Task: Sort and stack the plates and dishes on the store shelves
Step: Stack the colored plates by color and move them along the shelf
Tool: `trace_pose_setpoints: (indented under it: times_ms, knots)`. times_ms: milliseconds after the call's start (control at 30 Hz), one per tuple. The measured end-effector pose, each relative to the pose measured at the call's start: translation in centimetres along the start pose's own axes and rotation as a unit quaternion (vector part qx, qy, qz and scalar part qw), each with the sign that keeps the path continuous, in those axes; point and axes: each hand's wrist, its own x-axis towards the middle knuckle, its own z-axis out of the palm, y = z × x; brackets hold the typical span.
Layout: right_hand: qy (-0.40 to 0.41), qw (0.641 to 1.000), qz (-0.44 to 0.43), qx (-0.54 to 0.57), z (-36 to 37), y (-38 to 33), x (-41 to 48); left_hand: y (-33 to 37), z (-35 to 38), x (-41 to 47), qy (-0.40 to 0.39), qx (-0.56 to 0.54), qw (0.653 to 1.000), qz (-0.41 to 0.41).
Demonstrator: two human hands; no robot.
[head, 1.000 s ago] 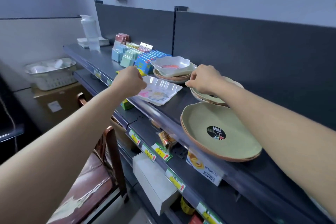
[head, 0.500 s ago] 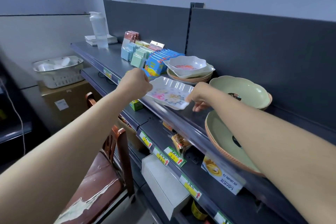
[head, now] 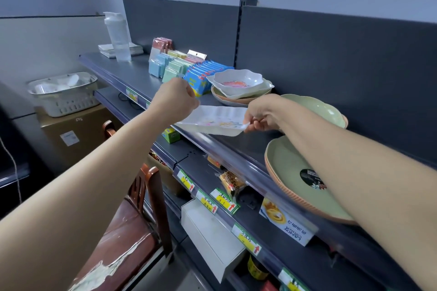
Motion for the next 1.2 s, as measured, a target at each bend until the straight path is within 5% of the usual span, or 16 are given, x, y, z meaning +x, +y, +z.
trace_pose_setpoints:
  times_ms: [200,433,833,1033,1200]
  knots:
    - [0.029,0.999,-0.043,-0.013,-2.9,1.2,-3.2,3.5,0.0,-1.0,0.007,-0.002,0.999,0.053]
    - [0.166,0.983,-0.071,0.023,-9.2,4.9,-6.7,8.9,1.9,-3.1,0.010,-0.035,0.991,0.131]
    - [0.392,0.911,0.028,0.124,-19.7,17.0,-15.0,20.4,12.6,-9.4,-0.173,-0.016,0.949,0.262]
    - [0.458,0.876,0.093,0.117,-23.7,23.4,-20.1,25.3,18.8,-13.5,-0.297,0.055,0.904,0.303]
    - [0.480,0.862,0.124,0.108,-25.6,27.7,-23.7,27.0,22.3,-14.9,-0.323,0.128,0.887,0.303]
